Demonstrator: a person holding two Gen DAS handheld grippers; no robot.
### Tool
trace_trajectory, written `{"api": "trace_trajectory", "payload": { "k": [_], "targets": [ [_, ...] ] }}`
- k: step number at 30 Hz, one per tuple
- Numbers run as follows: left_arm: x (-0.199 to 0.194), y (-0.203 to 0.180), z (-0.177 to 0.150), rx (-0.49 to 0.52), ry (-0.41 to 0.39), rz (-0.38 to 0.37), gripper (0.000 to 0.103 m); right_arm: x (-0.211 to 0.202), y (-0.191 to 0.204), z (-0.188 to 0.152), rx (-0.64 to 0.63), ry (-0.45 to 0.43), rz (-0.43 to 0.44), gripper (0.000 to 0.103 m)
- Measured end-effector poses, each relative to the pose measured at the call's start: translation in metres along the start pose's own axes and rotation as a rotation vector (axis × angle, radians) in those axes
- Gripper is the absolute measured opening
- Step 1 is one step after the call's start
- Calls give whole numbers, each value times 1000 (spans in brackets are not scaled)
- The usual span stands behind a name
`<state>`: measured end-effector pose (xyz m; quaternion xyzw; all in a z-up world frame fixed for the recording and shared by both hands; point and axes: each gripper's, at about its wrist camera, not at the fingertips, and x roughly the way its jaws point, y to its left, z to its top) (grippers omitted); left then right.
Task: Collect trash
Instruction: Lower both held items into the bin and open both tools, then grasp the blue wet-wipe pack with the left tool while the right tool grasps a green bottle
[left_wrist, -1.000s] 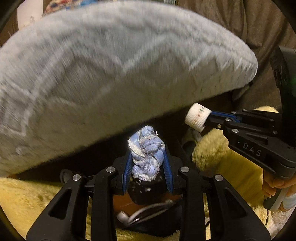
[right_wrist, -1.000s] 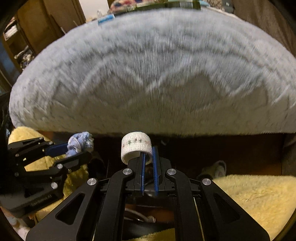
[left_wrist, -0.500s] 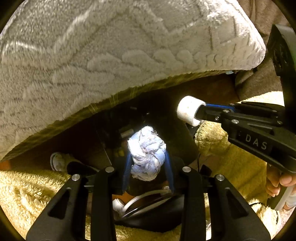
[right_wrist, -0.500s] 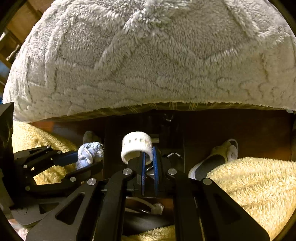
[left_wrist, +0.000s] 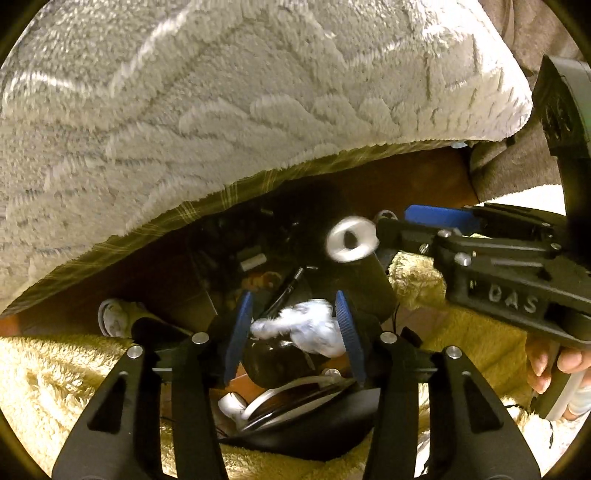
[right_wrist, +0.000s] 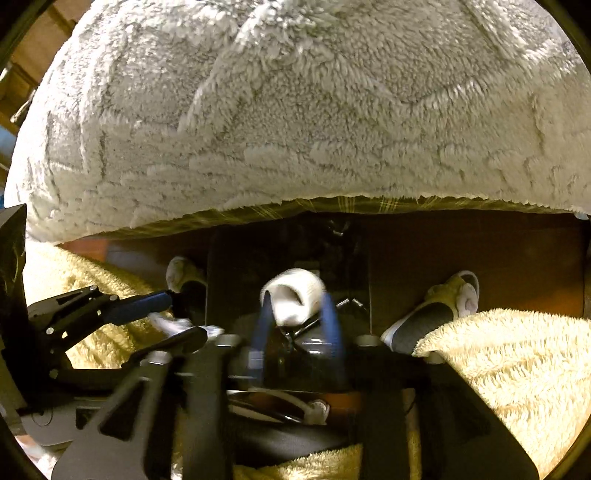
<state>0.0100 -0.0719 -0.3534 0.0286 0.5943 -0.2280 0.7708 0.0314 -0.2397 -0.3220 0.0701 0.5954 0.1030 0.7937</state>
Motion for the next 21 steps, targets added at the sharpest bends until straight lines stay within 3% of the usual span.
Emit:
{"api": "trace_trajectory", "payload": {
  "k": [4, 7, 13, 15, 21],
  "targets": [
    [-10, 2, 3, -1, -11, 5, 52, -6, 2, 2, 1, -13, 1, 48],
    [-17, 3, 8, -4, -22, 13, 64, -11, 2, 3, 2, -26, 2, 58],
    [-41, 5, 12, -4, -70, 36, 90, -32, -2, 9, 10, -99, -32, 90],
    [-58, 9, 16, -9, -101, 32, 94, -42, -2, 12, 2, -137, -35, 95],
    [-97, 9, 29, -2, -211, 72, 95, -79, -3, 23, -21, -247, -98, 98]
  ]
}}
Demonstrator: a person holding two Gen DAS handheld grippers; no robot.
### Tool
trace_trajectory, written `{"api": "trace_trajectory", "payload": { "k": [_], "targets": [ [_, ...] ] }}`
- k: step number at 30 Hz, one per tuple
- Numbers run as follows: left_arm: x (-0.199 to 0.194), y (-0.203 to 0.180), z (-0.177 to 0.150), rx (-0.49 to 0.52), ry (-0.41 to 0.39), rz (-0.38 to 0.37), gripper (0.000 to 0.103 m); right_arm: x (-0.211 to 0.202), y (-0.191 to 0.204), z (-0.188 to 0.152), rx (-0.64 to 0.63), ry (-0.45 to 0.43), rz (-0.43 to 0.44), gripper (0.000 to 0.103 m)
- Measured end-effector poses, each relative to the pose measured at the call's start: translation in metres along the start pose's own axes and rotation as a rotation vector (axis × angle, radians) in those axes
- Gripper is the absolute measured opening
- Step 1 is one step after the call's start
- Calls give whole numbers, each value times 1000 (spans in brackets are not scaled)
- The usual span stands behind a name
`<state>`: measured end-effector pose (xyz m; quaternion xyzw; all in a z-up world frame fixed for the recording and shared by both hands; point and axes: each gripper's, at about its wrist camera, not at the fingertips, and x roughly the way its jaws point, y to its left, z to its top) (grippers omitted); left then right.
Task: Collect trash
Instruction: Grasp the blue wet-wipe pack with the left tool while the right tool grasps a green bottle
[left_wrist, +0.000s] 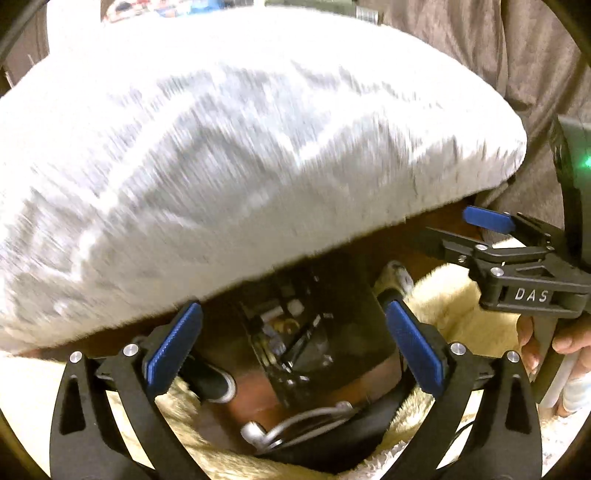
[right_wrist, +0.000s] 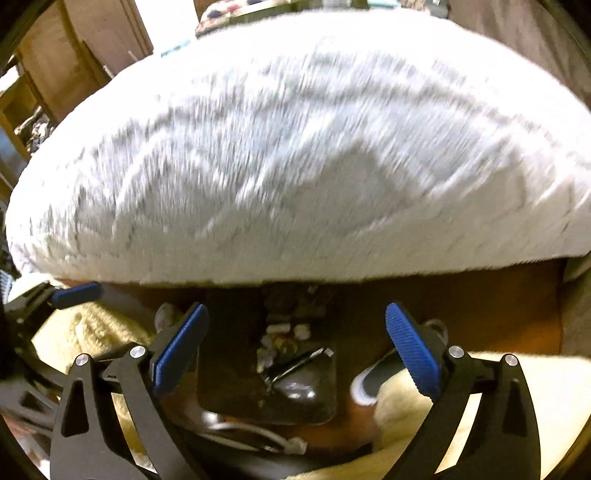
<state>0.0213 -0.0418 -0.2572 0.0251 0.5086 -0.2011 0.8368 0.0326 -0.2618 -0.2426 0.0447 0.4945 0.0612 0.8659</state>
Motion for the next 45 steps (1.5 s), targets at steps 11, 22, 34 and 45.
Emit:
{"api": "trace_trajectory", "payload": {
  "k": [11, 22, 34, 45],
  "targets": [
    [-52, 22, 58, 0, -159, 65, 95, -46, -21, 66, 24, -189, -48, 98],
    [-49, 56, 126, -7, -248, 172, 95, -28, -13, 138, 27, -248, -9, 98],
    [-45, 100, 186, -5, -277, 276, 95, 29, 45, 203, -46, -216, 11, 99],
    [-31, 120, 225, -34, -271, 253, 95, 56, 61, 230, -89, -200, -53, 85]
  ]
}}
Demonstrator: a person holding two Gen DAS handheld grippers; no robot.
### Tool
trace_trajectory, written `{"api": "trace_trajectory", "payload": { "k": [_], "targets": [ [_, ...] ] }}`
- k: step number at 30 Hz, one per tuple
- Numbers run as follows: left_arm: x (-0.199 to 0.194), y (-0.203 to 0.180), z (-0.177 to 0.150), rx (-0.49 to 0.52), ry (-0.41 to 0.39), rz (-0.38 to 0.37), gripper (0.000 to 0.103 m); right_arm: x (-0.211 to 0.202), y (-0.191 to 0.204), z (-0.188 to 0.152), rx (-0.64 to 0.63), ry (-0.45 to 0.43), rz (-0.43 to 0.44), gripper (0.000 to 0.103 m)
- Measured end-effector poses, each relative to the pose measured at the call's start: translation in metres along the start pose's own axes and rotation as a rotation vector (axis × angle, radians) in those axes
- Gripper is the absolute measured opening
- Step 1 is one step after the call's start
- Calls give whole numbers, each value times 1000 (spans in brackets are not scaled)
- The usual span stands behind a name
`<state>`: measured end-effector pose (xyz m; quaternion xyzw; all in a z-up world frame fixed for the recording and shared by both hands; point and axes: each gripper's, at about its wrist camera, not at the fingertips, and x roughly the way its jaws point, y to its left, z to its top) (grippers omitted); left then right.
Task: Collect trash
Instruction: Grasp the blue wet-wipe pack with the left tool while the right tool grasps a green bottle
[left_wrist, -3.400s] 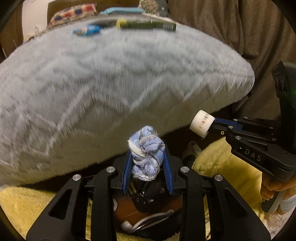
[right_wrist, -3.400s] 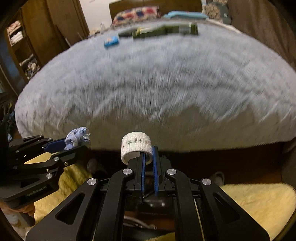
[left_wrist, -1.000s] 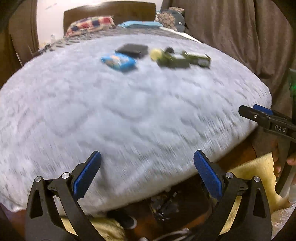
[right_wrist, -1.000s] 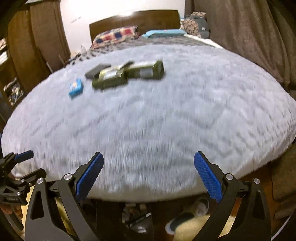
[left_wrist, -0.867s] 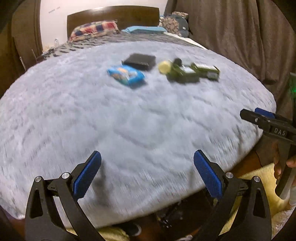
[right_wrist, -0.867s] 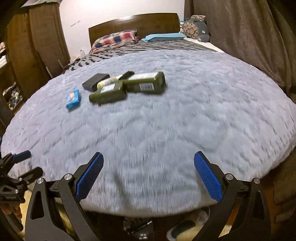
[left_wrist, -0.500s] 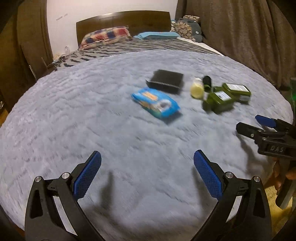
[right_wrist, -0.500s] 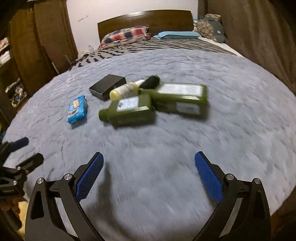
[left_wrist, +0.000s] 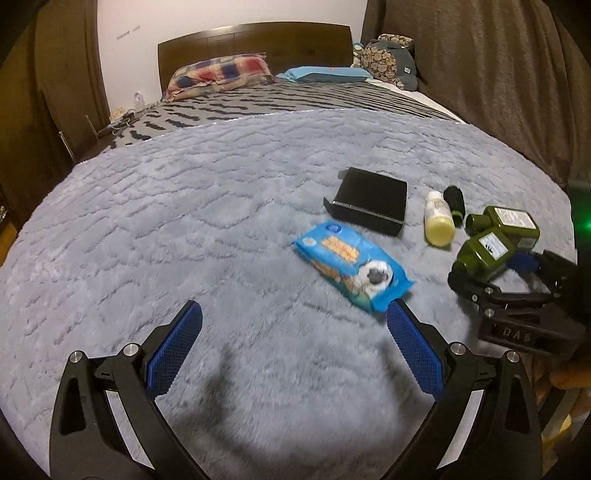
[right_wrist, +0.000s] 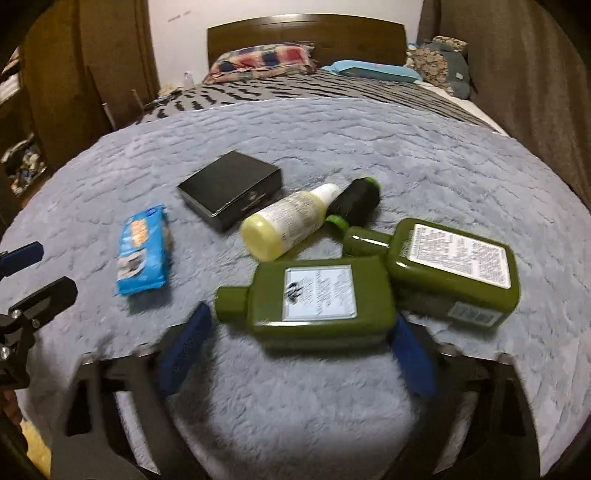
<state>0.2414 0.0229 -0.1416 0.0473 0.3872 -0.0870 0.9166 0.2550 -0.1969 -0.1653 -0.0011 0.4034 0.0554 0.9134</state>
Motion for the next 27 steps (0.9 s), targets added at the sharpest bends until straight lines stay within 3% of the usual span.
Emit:
{"api": "trace_trajectory", "payload": {
  "k": [4, 14, 15, 18, 21, 22, 27],
  "targets": [
    [13, -7, 10, -13, 10, -36, 95, -6, 0, -6, -21, -22, -6, 85],
    [54, -32, 35, -48, 63, -25, 94, -35, -15, -35, 9, -55, 43, 85],
    [59, -33, 36, -49, 76, -11, 91, -38, -16, -37, 15, -59, 51, 85],
    [74, -35, 35, -54, 116, -24, 64, -44, -21, -42, 17, -64, 54, 85],
    [73, -37, 32, -38, 107, -21, 59, -48, -27, -47, 22, -65, 46, 85],
    [71, -37, 30, -32, 103, -32, 49, -50, -29, -49, 27, -65, 47, 85],
    [51, -42, 14, 0, 93, -53, 47, -61, -34, -62, 38, -73, 50, 85]
  ]
}}
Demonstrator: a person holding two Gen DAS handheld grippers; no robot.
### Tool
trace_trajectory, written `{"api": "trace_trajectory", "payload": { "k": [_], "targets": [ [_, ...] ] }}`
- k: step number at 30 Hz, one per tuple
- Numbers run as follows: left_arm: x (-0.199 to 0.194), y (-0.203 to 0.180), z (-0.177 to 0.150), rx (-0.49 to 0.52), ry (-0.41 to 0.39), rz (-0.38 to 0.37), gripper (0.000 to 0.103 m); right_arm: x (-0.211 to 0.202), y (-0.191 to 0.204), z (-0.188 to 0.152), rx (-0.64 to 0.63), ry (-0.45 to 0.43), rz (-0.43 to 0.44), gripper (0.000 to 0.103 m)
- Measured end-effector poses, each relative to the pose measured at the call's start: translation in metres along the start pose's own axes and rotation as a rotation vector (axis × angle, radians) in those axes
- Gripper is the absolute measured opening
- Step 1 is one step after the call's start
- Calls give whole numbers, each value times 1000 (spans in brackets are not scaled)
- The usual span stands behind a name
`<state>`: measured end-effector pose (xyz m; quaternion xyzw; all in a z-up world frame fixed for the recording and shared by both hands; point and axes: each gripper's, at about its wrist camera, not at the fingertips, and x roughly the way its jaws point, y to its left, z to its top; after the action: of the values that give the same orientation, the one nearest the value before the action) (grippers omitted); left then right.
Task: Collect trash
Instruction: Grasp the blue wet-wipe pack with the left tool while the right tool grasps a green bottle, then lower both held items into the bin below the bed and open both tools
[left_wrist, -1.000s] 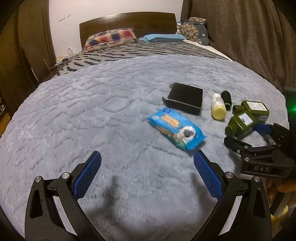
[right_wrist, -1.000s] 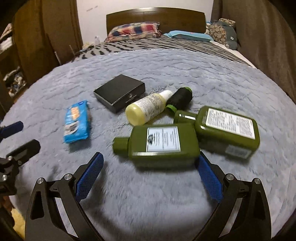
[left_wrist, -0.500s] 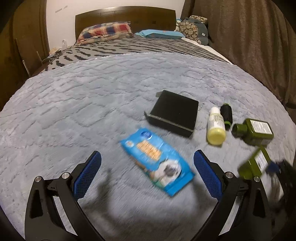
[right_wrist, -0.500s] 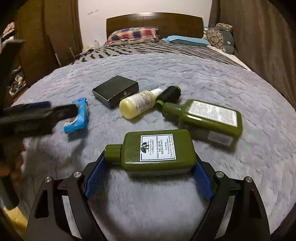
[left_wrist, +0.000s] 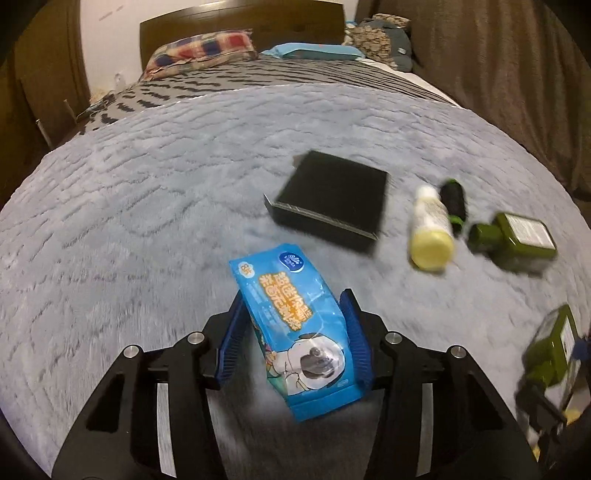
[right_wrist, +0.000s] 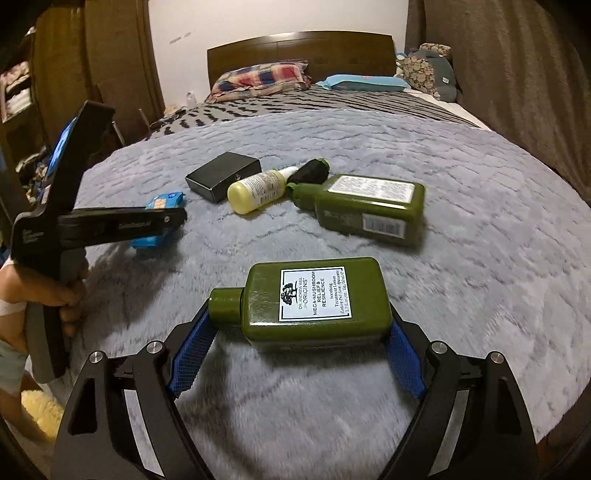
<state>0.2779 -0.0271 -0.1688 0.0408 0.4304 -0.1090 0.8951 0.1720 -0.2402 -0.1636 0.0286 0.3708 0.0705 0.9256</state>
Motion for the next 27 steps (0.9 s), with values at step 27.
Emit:
{"api": "trace_trajectory", "payload": {
  "k": [27],
  "targets": [
    [-178, -65, -152, 83, -149, -189, 45, -125, -1, -81, 7, -77, 3, 85]
  ]
}}
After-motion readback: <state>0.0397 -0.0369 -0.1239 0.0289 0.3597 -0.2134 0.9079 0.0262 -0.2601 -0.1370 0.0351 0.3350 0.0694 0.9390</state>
